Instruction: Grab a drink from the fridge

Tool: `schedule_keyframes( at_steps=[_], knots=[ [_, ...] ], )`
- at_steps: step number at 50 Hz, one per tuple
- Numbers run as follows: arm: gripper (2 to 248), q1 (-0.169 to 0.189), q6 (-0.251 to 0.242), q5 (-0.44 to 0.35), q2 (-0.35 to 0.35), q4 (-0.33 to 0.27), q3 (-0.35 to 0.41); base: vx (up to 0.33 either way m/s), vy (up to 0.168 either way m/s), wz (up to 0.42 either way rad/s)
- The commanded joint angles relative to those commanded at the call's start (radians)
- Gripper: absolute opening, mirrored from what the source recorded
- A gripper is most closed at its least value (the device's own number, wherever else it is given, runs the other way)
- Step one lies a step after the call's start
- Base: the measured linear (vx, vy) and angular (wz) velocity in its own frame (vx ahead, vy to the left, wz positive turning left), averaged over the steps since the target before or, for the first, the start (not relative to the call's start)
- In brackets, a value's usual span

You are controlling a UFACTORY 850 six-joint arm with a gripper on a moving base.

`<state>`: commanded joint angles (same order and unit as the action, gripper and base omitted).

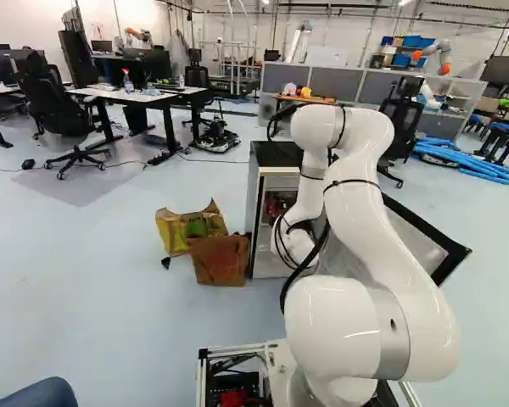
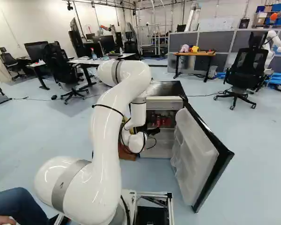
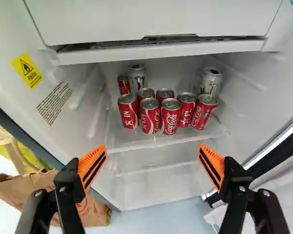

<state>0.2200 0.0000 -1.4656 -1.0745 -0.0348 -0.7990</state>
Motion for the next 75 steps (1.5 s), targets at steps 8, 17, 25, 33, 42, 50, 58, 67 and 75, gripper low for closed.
schedule_keyframes(
  at_steps=[8, 17, 25, 33, 42, 50, 58, 67, 75],
  knots=[
    [247, 0.01, 0.0, -0.027, -0.034, 0.0, -0.033, 0.0, 0.0, 0.0],
    [247, 0.02, 0.0, -0.044, -0.073, 0.0, -0.072, 0.0, 0.0, 0.0],
    [247, 0.027, 0.0, -0.06, -0.108, 0.0, -0.108, 0.0, 0.0, 0.0],
    [247, 0.033, 0.0, -0.09, -0.144, 0.0, -0.146, 0.0, 0.0, 0.0],
    [247, 0.034, 0.0, -0.103, -0.197, 0.0, -0.203, 0.0, 0.0, 0.0],
    [247, 0.032, 0.0, -0.099, -0.233, 0.0, -0.242, 0.0, 0.0, -0.004],
    [247, 0.03, 0.0, -0.082, -0.245, 0.002, -0.263, 0.0, 0.0, 0.0],
    [247, 0.028, 0.0, -0.055, -0.255, 0.009, -0.285, 0.0, 0.0, 0.0],
    [247, 0.028, 0.0, -0.026, -0.265, 0.019, -0.306, 0.0, 0.0, 0.0]
  ],
)
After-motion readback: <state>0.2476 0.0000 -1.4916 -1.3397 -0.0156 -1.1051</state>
